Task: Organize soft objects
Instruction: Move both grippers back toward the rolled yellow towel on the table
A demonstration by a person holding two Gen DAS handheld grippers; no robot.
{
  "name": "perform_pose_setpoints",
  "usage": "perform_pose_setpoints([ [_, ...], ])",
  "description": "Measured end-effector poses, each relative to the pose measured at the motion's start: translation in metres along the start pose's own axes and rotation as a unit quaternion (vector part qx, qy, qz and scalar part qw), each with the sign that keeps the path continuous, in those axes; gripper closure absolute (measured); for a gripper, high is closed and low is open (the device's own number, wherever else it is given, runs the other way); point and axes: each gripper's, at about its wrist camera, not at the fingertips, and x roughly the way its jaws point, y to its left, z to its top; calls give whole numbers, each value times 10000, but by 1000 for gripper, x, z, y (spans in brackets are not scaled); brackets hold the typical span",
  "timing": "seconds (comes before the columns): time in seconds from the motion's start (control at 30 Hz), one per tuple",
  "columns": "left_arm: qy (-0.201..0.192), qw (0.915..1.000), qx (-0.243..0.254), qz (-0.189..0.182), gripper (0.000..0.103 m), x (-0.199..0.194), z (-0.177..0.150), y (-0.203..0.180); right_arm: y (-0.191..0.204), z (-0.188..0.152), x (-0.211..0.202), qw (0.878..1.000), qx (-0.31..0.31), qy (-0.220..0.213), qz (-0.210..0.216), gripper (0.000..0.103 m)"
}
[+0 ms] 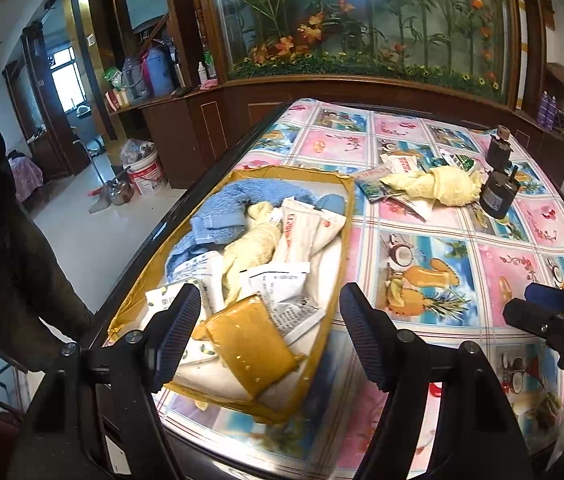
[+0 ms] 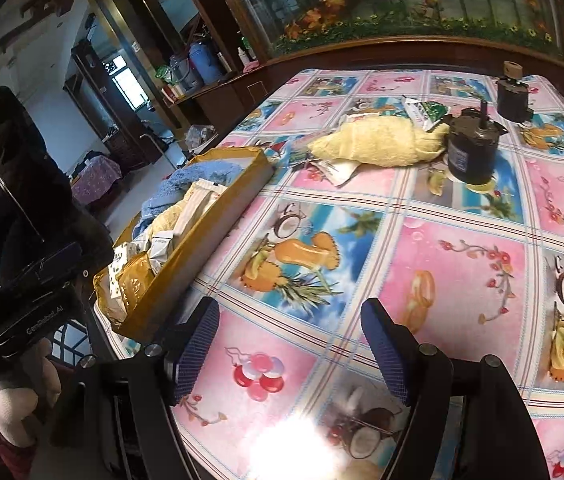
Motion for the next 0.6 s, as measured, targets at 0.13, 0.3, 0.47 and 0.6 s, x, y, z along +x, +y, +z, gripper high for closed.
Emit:
perform_pose_setpoints([
  [0.13, 21, 9998, 211, -26, 31, -3, 2, -19, -18, -5, -12, 9999, 138, -87, -44, 27],
  [0.3, 67, 9989, 450, -96, 30, -1, 4, -43, -37, -8, -18, 9994, 292, -155, -142, 27],
  [0.47, 164, 9982, 569, -125, 30, 7, 4, -56, -59, -9, -21, 9983, 498, -184, -223, 27],
  [0.6, 374, 9966, 586, -452, 30, 24, 13, -63, -76, -6, -18, 9971, 676, -194, -288, 26],
])
